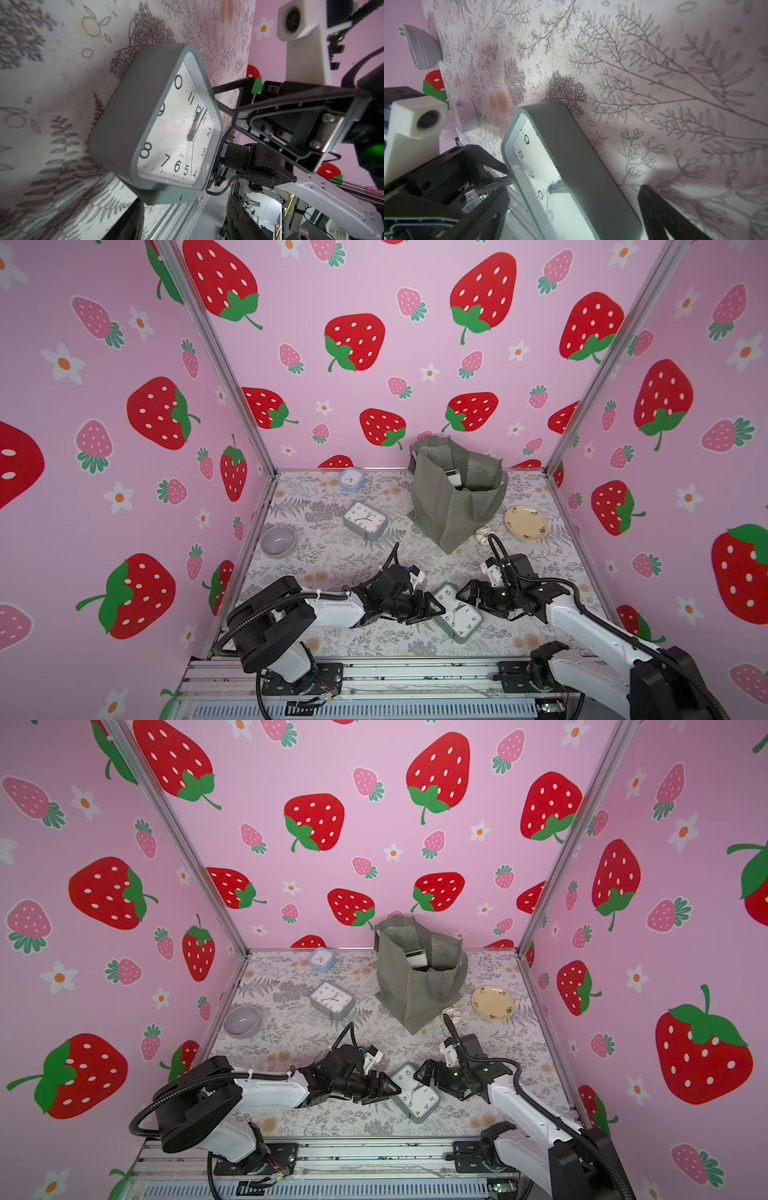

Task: Put the alarm clock into the canvas bag
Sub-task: Adjust the alarm at the center of the board.

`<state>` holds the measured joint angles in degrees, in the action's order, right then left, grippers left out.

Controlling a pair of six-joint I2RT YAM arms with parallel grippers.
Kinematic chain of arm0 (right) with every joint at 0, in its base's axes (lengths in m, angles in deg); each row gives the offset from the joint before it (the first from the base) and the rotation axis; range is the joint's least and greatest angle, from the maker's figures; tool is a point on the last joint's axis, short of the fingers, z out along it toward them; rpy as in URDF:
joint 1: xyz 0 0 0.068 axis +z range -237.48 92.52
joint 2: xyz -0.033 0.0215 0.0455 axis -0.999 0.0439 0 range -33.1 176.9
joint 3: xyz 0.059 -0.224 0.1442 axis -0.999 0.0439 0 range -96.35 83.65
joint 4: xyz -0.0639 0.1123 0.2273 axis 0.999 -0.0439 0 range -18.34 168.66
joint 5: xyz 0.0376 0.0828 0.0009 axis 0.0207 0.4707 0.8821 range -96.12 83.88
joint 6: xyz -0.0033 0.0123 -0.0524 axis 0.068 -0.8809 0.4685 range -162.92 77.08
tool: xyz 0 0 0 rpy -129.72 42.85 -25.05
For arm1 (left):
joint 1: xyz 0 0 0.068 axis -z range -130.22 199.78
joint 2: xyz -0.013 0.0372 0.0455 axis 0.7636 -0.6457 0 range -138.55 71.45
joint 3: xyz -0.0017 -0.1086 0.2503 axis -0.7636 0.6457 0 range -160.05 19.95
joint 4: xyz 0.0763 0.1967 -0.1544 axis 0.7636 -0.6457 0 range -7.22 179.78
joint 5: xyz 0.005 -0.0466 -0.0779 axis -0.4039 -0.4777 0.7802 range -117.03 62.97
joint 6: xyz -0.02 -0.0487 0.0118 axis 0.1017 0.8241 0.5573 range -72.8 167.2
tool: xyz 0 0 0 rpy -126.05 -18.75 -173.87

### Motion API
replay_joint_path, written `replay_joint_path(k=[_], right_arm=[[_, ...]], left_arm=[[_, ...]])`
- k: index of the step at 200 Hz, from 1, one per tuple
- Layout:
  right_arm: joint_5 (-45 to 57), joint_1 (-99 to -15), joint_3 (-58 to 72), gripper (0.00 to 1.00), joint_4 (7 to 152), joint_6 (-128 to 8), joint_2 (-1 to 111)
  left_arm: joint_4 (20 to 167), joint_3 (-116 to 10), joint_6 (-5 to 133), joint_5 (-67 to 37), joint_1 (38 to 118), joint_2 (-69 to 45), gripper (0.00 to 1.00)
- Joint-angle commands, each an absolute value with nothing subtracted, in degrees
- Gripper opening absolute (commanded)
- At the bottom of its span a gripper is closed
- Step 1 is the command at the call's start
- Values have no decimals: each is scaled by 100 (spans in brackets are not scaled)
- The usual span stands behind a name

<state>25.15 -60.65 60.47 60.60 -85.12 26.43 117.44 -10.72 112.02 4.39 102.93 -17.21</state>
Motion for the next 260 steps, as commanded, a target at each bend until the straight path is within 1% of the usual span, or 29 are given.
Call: replay_joint_path(k=[1,16,30,62,102,150,178,205,260], right_arm=[[2960,-6018,6171,97,6510,-8584,2675],[3063,-5926,6170,95,6689,-8632,2710],[3140,-5840,6159,94,6878,-8714,2742],[3217,-5614,6152,94,7400,-8986,2864],[3214,-5402,6151,95,7895,-9244,3070],[3226,-5309,6142,95,8347,-9400,3256],[3211,-5222,6152,95,8509,-9416,3420],[3247,-5200,6207,96,8692,-9473,3460],[3214,-5033,5975,96,8634,-9372,3187]], left_arm=[[12054,-1254,11356,331,10298,-1693,62],[12004,-1296,11321,232,10246,-1622,61],[12078,-1355,11330,138,10230,-1615,60],[12272,-1568,11332,123,10198,-1824,60],[12488,-1626,11310,68,9869,-2002,58],[12232,-1622,11126,151,9718,-1907,57],[12231,-1558,11129,220,9692,-1899,53],[12189,-1506,11084,222,9689,-1888,48],[12260,-1492,11103,250,9690,-1899,47]])
